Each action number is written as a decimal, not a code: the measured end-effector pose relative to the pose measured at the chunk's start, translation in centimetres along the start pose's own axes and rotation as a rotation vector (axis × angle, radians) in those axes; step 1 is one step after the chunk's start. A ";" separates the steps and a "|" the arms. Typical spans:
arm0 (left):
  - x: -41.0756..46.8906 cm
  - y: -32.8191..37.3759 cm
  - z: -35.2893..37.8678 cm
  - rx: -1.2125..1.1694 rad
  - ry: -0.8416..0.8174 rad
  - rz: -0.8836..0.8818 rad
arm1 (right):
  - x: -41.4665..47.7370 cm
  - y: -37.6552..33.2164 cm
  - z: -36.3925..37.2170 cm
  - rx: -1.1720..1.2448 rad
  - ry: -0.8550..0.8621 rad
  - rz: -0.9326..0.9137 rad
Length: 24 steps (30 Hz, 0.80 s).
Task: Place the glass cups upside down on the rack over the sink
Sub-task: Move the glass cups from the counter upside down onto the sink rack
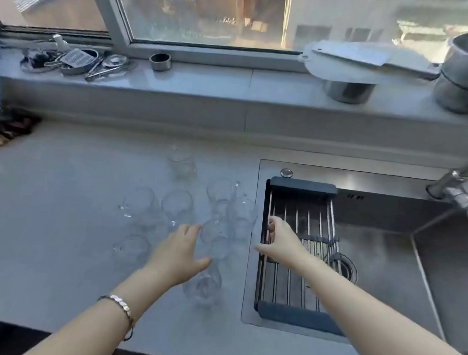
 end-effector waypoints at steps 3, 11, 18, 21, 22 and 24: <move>1.6 -0.3 0.4 -0.067 0.017 0.000 | 2.0 0.1 1.1 0.149 0.087 0.043; 6.3 1.5 2.6 0.047 -0.071 0.089 | 6.0 -0.5 2.8 0.357 0.066 -0.024; 7.3 2.0 3.4 -0.001 -0.083 -0.002 | 5.3 2.0 1.4 0.385 0.128 0.003; 6.9 2.5 2.7 -0.056 -0.040 -0.069 | 3.9 5.0 -1.3 0.547 0.183 0.069; 6.7 2.9 2.3 -0.070 -0.012 -0.076 | 3.3 6.3 -2.5 0.620 0.191 0.102; 6.4 4.4 1.4 -0.120 0.045 -0.062 | 1.7 8.7 -4.8 0.798 0.189 0.217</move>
Point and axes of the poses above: each hand's wrist, its own x-axis towards the middle knuckle, its own z-axis out of the palm, y = z × x, the point moved 7 cm from there along x, towards the middle knuckle, and after that the axes turned 14 degrees about x, right-handed, at the moved point
